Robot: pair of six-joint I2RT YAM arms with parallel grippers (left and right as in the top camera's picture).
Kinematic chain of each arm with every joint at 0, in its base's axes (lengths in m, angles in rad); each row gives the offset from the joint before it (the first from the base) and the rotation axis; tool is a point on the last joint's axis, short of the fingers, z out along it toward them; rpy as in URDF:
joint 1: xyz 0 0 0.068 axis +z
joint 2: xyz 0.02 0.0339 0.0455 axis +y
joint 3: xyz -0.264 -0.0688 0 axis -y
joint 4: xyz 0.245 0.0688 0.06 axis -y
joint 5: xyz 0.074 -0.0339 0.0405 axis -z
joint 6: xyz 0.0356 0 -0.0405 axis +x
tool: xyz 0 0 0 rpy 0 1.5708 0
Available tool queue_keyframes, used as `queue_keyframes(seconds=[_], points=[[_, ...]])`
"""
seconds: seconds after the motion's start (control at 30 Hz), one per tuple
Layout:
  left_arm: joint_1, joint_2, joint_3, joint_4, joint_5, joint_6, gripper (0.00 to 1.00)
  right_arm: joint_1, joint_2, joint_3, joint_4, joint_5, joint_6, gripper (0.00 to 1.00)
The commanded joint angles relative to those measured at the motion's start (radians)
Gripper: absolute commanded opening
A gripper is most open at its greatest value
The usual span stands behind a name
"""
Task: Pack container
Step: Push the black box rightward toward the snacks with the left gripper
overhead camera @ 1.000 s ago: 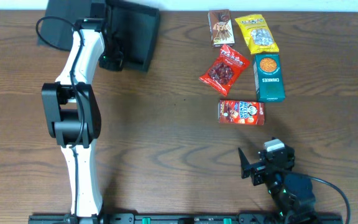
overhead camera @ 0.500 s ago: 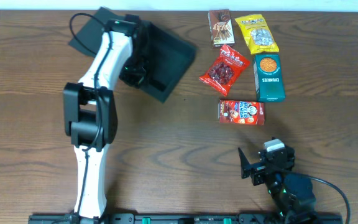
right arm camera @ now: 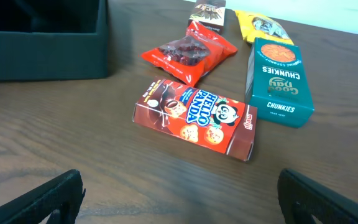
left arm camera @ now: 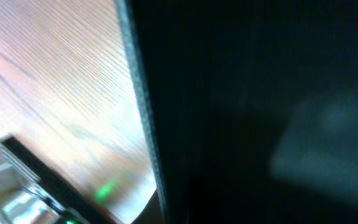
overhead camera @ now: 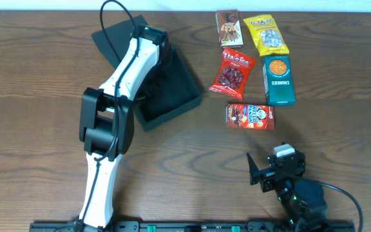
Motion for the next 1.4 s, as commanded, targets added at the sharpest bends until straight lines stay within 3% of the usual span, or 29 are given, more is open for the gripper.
queue_keyframes(seconds=[0.0, 0.4, 0.83, 0.9, 0.93, 1.0, 1.1, 1.37], points=[[0.001, -0.014, -0.005, 0.003, -0.199, 0.076, 0.06, -0.005, -0.005, -0.010, -0.005, 0.001, -0.002, 0.99], [-0.069, -0.014, -0.006, 0.169, -0.201, 0.358, 0.06, -0.005, -0.005, -0.010, -0.005, 0.001, -0.002, 0.99], [-0.069, -0.014, -0.015, 0.150, -0.064, 0.436, 0.06, -0.005, -0.005, -0.010, -0.005, 0.001, -0.002, 0.99], [-0.069, -0.014, -0.024, 0.150, -0.051, 0.456, 0.44, -0.005, -0.006, -0.010, -0.005, 0.000, -0.002, 0.99], [-0.069, -0.014, -0.026, 0.148, -0.051, 0.456, 0.48, -0.005, -0.005, -0.010, -0.005, 0.000, -0.002, 0.99], [-0.069, -0.014, -0.026, 0.145, -0.051, 0.456, 0.49, -0.005, -0.005, -0.009, -0.005, 0.001, -0.002, 0.99], [-0.069, -0.014, -0.026, 0.145, -0.050, 0.455, 0.60, -0.005, -0.005, -0.010, -0.004, 0.001, -0.002, 0.99], [-0.068, -0.014, -0.026, 0.146, -0.061, 0.457, 0.60, -0.005, -0.005, -0.010, -0.005, 0.001, -0.002, 0.99]])
